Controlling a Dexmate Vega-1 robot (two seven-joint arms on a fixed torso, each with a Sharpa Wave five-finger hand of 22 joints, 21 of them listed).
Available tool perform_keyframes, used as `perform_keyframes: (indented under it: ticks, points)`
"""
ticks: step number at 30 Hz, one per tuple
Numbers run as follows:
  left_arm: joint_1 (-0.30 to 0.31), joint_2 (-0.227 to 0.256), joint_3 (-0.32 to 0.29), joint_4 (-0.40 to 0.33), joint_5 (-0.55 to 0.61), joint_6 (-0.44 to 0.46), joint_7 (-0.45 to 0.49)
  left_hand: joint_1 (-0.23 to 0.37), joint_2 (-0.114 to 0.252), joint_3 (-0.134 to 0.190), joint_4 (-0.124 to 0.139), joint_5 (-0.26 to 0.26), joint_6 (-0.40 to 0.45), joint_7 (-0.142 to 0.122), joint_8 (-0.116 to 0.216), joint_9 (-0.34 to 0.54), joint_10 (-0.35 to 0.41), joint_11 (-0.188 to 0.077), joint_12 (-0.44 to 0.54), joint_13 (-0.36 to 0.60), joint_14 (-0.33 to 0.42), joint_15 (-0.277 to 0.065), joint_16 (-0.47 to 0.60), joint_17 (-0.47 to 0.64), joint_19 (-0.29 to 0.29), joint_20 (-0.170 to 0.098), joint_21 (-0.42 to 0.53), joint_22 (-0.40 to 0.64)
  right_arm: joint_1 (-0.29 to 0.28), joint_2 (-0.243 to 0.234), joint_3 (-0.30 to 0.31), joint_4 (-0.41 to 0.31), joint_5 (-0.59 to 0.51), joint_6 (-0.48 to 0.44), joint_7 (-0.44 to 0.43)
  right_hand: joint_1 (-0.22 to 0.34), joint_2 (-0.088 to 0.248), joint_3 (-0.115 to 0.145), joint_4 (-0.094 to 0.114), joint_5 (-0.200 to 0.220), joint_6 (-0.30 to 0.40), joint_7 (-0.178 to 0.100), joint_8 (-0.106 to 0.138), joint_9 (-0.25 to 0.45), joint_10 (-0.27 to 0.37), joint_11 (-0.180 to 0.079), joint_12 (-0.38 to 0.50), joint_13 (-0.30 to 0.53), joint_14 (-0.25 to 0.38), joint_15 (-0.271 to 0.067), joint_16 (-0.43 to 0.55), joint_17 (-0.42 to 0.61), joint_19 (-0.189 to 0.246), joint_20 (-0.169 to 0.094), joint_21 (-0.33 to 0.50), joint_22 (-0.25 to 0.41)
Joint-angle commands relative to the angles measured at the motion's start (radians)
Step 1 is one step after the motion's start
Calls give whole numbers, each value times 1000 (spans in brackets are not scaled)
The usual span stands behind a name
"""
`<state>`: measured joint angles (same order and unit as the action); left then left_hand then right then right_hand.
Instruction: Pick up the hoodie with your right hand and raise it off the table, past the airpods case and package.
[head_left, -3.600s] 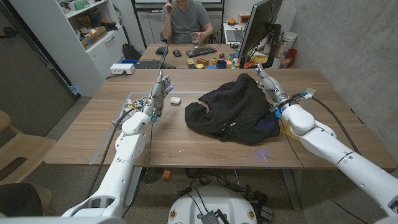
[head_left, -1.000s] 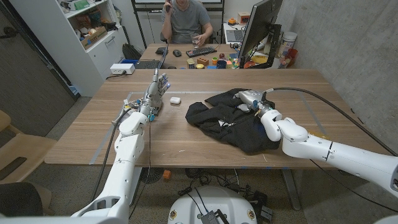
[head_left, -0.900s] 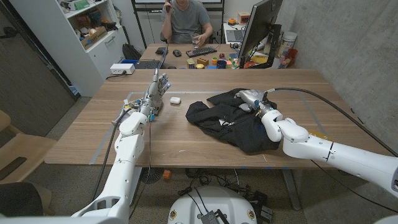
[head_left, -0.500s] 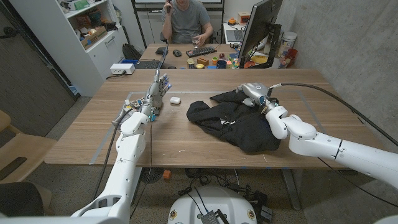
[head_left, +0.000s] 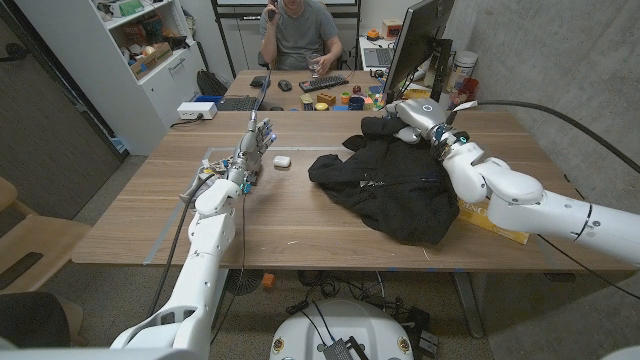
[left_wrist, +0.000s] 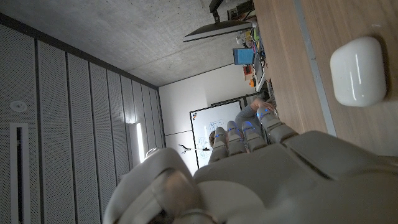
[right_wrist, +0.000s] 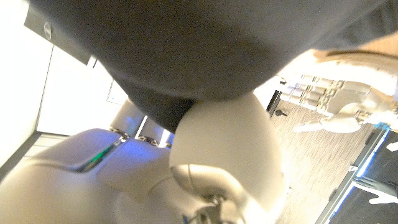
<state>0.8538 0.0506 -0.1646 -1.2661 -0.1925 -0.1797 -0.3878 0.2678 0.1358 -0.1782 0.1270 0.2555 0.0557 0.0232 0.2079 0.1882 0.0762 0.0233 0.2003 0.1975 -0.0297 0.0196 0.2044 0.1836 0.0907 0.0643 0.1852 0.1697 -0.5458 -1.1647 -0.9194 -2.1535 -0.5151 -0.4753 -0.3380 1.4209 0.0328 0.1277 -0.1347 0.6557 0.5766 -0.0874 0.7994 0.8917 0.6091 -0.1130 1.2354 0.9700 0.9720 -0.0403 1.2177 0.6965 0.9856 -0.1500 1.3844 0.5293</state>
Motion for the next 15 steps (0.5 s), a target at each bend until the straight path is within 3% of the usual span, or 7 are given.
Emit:
perform_keyframes:
  ticks: [1,9,15]
  points:
    - [-21,-1,-3,39,-8,-18,-12,1,2,0,4,7,6,0,4,2,10,-4,5,6,2,-1,9,5,8,1,5,4,100,-116,92,-126,91,-23,41,75,64,32,-17,11,-7,3,7,1,73,-74,1,0,104,-182,-19,396,1,-73,11,-9]
    - [-48,6,3,71,1,-22,-15,0,1,0,4,7,6,-1,3,2,10,-2,5,6,2,-2,9,5,9,0,5,4,179,-91,110,-110,109,-11,86,77,61,30,-17,15,-4,4,8,-3,77,-77,-1,-5,109,-182,-30,400,1,-73,18,-15]
    - [-58,12,10,79,8,-18,-23,0,1,0,4,7,7,1,2,2,10,-3,4,6,2,-1,8,5,10,0,5,4,253,-72,99,-115,27,-27,174,78,62,28,-16,19,-6,5,13,2,73,-76,3,2,112,-183,-45,405,-1,-73,24,-25]
